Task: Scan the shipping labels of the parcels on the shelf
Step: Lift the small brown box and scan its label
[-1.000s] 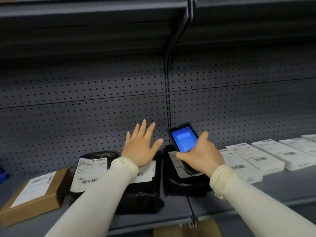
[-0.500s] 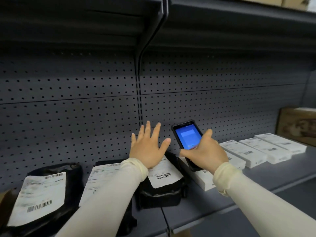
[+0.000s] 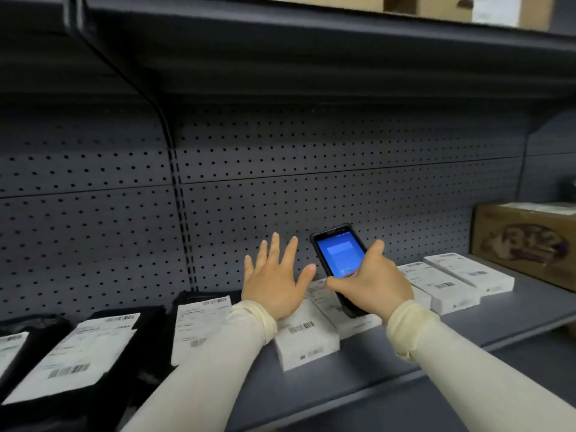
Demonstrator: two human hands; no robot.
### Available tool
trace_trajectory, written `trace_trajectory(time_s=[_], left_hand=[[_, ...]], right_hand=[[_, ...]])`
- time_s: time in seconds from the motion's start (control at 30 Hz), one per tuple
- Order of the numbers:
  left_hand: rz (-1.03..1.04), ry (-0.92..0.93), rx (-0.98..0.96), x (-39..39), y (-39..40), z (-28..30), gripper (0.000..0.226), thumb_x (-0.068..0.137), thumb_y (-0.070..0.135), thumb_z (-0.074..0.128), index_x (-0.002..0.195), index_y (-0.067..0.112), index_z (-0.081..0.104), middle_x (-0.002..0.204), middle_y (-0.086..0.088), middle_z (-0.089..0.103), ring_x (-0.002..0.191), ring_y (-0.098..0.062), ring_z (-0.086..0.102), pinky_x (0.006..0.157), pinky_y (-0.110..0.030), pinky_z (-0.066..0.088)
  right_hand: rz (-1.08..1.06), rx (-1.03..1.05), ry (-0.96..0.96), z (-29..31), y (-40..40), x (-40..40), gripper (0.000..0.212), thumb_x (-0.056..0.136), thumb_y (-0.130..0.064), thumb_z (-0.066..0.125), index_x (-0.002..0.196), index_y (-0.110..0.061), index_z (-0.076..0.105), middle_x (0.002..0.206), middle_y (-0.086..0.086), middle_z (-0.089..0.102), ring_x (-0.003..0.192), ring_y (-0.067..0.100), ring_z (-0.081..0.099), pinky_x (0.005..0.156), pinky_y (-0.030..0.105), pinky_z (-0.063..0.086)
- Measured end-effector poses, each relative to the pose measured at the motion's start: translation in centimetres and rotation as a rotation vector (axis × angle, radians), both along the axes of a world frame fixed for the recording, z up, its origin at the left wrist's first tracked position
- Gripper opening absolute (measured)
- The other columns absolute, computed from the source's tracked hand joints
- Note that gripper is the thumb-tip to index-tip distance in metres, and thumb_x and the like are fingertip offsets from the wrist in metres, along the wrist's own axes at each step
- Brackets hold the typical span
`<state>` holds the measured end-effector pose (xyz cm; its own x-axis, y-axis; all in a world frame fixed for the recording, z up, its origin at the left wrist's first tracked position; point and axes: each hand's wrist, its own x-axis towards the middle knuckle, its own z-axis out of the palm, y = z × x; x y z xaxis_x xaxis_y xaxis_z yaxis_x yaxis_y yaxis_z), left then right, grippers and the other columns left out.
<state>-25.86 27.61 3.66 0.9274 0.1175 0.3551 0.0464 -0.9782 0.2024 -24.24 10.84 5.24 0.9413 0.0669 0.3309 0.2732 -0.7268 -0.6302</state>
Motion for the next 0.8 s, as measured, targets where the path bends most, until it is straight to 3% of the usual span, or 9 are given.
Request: trace_trajectory(time_s=[0.17,0.43,0.67,0.8], left_hand=[[0.041,0.018,0.002,1.8,-6.7,-0.2,0.068,0.091,0.065,0.014,0.149,0.036,-0.005,0.159,0.002,-0.016,0.147,-0.021,-0.014,0.118,-0.048,-0.006],[0.092,0.084,0.027,5.1,-13.3,0.1,0.069,0.09,0.066,0.012,0.15,0.036,-0.007,0.159,0.001,-0.018,0.147,-0.022,-0.014,0.119,-0.048,-0.005],[0.01,0.058,0.052,9.6,-17.1,0.3,0.068,0.091,0.065,0.013,0.15,0.035,-0.006,0.159,0.0,-0.016,0.147,-0.023,-0.014,0.118,-0.048,-0.005],[-0.048,0.056,0.042,12.7,-18.4,-0.1,0.068,0.091,0.065,0.013,0.149,0.035,-0.007,0.159,0.0,-0.016,0.147,-0.023,-0.013,0.119,-0.049,-0.005]], right_hand=[[0.023,-0.009,0.023,0.1,-6.9,3.0,0.063,0.071,-0.047,0.074,0.102,-0.013,0.031,0.079,-0.005,0.054,0.075,0.019,0.056,0.05,0.029,0.036],[0.031,0.012,0.068,0.0,-14.2,7.3,0.064,0.069,-0.044,0.073,0.101,-0.016,0.025,0.085,0.002,0.063,0.079,0.021,0.063,0.057,0.031,0.046],[-0.056,-0.009,0.102,-0.4,-17.9,10.6,0.069,0.069,-0.048,0.072,0.11,-0.013,0.029,0.095,0.005,0.063,0.083,0.023,0.062,0.054,0.031,0.04],[-0.115,-0.038,0.102,-0.3,-19.4,12.4,0.068,0.07,-0.045,0.073,0.11,-0.013,0.029,0.094,0.003,0.059,0.084,0.022,0.059,0.062,0.033,0.047]])
